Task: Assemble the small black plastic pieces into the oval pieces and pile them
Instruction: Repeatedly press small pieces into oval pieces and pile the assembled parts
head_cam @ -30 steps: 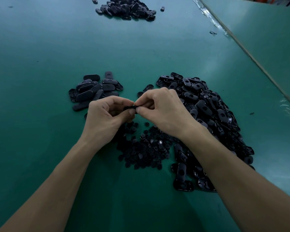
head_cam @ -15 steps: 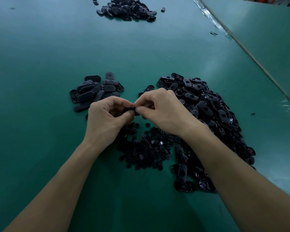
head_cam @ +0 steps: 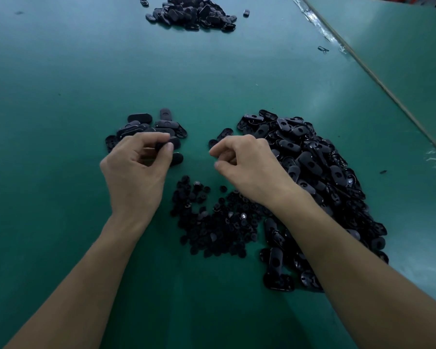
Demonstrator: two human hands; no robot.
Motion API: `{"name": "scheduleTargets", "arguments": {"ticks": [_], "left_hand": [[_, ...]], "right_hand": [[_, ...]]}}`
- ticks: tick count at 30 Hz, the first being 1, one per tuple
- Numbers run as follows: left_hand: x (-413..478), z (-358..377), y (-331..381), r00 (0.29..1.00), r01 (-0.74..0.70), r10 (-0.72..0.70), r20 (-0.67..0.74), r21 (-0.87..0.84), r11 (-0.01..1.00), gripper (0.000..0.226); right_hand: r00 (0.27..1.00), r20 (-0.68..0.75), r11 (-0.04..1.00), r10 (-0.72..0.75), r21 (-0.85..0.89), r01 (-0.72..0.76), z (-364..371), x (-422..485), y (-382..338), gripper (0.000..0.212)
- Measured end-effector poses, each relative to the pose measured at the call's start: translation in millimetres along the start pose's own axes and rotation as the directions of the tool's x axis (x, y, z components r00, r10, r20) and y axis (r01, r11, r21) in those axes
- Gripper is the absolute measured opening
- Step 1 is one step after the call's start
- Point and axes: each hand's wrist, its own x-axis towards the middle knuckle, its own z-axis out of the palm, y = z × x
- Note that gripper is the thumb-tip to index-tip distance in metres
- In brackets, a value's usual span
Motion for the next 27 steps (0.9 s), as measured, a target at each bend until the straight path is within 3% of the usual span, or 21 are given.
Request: {"name": "scheduleTargets", "arguments": {"ticks": [4,9,13,20,27], "left_hand": [[3.5,-7.9,-4.6,0.997,-0.08,0.081,0.006,0.261,0.962,0.015],[5.5,-12.1,-6.0,0.998,0.049,-0.055,0.002,0.436,0.899,0.016],[4.8,-11.7,-6.6,0.995,0.061,-0.095,0.038,0.527,0.848,0.023],[4.6,-10.1,-7.5,0.995,0.061,-0.096,0.039,0.532,0.845,0.021],[-0.1,-4.4,-1.5,0.992,-0.118,0.091,0.09,0.366,0.923,0.008]], "right_hand": [[0.999,-0.042,0.973,0.028,-0.229,-0.037,0.9,3.2,3.4,0.038],[0.992,-0.102,0.908,0.075,-0.404,-0.11,1.5,2.5,7.6,0.044],[0.991,-0.068,0.899,0.117,-0.417,-0.135,3.9,2.1,10.0,0.049],[0.998,0.013,0.88,0.062,-0.472,-0.049,12.3,5.5,6.4,0.046],[0.995,-0.072,0.889,-0.072,-0.458,0.032,12.1,5.7,3.6,0.023]]}}
